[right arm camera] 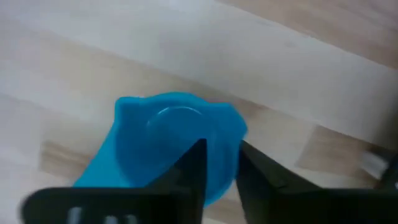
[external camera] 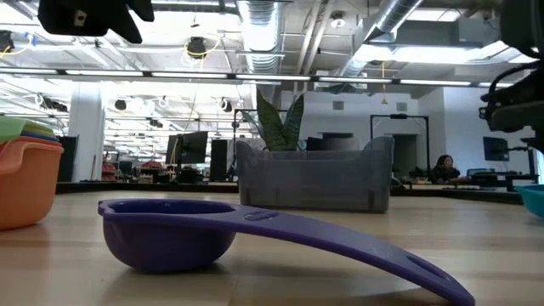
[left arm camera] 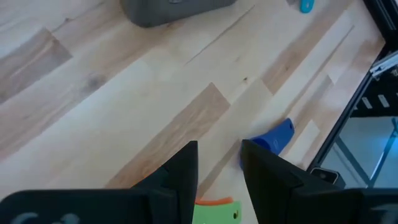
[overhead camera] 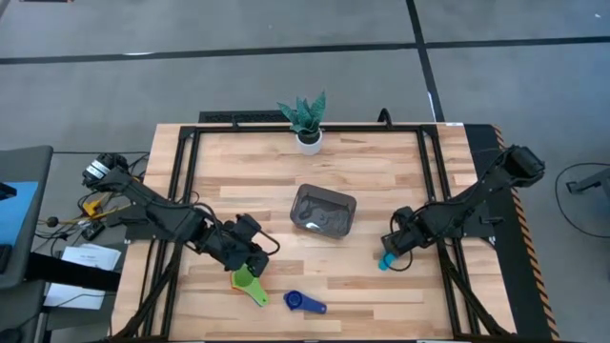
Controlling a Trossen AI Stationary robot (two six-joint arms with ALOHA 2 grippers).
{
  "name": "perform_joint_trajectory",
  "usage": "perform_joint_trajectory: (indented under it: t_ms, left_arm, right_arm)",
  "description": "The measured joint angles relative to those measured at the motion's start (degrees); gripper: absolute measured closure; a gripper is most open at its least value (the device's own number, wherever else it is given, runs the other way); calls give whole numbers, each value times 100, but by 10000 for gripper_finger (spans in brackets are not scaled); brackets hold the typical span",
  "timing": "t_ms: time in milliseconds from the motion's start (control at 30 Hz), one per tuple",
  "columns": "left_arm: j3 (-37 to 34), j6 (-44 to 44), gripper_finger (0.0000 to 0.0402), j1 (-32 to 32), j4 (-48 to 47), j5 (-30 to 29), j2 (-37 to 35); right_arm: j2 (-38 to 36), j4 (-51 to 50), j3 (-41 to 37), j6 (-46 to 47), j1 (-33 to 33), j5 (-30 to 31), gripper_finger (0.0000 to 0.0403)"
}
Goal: Nest measuring cups in basket
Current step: Stack the light blue measuring cup on top of the green measuring cup
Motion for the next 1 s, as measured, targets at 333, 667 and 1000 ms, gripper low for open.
perform_joint_trajectory:
  t_ms: [333, 667, 1000]
  left_arm:
    - [-4, 171, 292, 94, -692, 198, -441]
    - [-9, -78, 292, 11, -2404, 79, -1121]
    - [-9, -251, 292, -203, -3532, 29, -1163]
  right_arm:
    - [21, 350, 990, -1251, 17, 505, 384]
    - [1596, 982, 3154, -4482, -809, 632, 397]
    - [4083, 936, 6523, -6861, -1363, 79, 398]
